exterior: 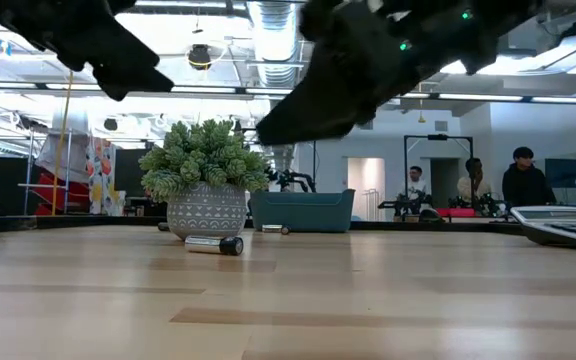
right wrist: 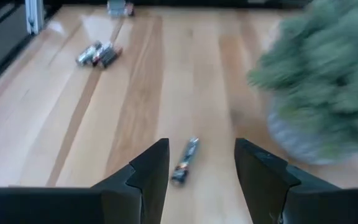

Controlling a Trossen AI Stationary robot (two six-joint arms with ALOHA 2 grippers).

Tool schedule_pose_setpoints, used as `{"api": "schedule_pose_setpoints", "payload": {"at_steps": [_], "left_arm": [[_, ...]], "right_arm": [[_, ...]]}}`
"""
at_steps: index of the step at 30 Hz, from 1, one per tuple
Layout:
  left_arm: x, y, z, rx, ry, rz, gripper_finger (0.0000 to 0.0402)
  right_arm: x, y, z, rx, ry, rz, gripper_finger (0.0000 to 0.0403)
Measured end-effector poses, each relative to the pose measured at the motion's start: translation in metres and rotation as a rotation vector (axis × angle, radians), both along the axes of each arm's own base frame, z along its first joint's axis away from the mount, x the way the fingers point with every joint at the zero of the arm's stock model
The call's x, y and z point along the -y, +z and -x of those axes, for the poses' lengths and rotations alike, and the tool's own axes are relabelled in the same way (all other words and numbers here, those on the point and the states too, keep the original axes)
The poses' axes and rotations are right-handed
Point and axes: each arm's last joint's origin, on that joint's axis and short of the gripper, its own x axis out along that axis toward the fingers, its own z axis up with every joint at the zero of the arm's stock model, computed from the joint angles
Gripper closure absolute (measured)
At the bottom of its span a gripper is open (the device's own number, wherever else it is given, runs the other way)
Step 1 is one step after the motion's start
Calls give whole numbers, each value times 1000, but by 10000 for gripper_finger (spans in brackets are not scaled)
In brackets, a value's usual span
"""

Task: Sort batteries
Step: Put the silver battery into the green bin

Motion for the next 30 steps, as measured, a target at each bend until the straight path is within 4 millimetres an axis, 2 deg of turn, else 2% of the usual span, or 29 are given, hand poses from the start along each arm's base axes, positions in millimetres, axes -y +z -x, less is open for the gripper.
{"api": "schedule_pose_setpoints", "payload": {"at_steps": [5, 8, 12, 18, 30], "left_arm": [[10, -1, 0, 15, -37, -2, 182], [13, -1, 1, 17, -31, 16, 182], [20, -1, 4, 26, -55, 39, 182], [29, 2, 8, 60, -73, 29, 182], [33, 3, 10, 76, -56, 18, 182]], "right_arm": [[-22, -25, -20, -40, -37, -2, 207], [-29, -28, -31, -50, -35, 29, 207], [-28, -21, -38, -64, -57, 24, 207], [-27, -21, -38, -65, -74, 26, 207], [-28, -55, -44, -101, -129, 31, 207]]}}
